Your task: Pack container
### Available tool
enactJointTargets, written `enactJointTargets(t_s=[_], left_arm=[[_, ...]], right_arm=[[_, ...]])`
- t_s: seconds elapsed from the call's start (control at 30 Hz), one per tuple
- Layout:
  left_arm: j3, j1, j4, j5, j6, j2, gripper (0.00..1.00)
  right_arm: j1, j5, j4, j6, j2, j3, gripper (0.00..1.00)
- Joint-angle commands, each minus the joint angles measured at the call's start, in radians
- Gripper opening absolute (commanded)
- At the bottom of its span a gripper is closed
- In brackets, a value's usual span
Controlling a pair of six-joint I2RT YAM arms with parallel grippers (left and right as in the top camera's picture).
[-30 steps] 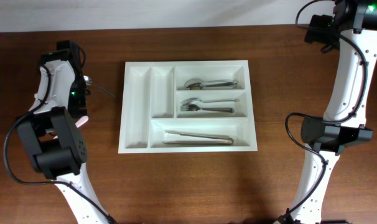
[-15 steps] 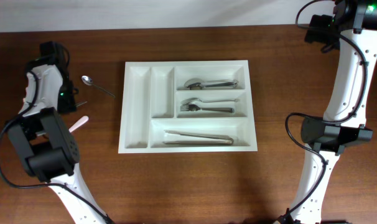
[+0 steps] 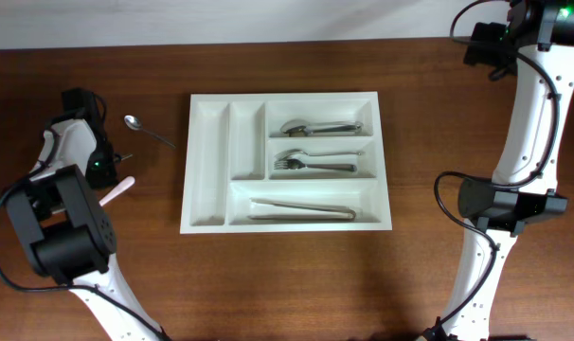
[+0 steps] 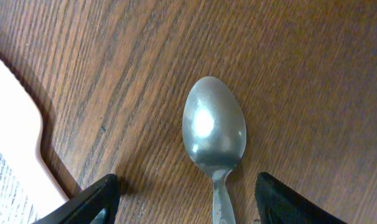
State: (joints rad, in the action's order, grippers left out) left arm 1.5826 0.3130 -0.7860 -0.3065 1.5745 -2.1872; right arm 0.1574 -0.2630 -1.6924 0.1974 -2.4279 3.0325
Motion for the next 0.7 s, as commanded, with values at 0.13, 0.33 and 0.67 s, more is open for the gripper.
enactJointTargets(t_s=[0.13,0.33,0.67], left_arm=[[-0.051,0.002,0.015,0.066,0.009,-0.027,0.65],[-0.051,0.002,0.02,0.067,0.01,-0.027,0.55],[-0.051,0.003,0.066,0.047,0.006,-0.027,0.54]], right_arm=[[0.001,0.002,-0.006,-0.006,0.041,0.014,0.99],[0.001,0.002,-0.006,-0.006,0.041,0.014,0.99],[0.001,0.002,-0.006,-0.006,0.041,0.014,0.99]])
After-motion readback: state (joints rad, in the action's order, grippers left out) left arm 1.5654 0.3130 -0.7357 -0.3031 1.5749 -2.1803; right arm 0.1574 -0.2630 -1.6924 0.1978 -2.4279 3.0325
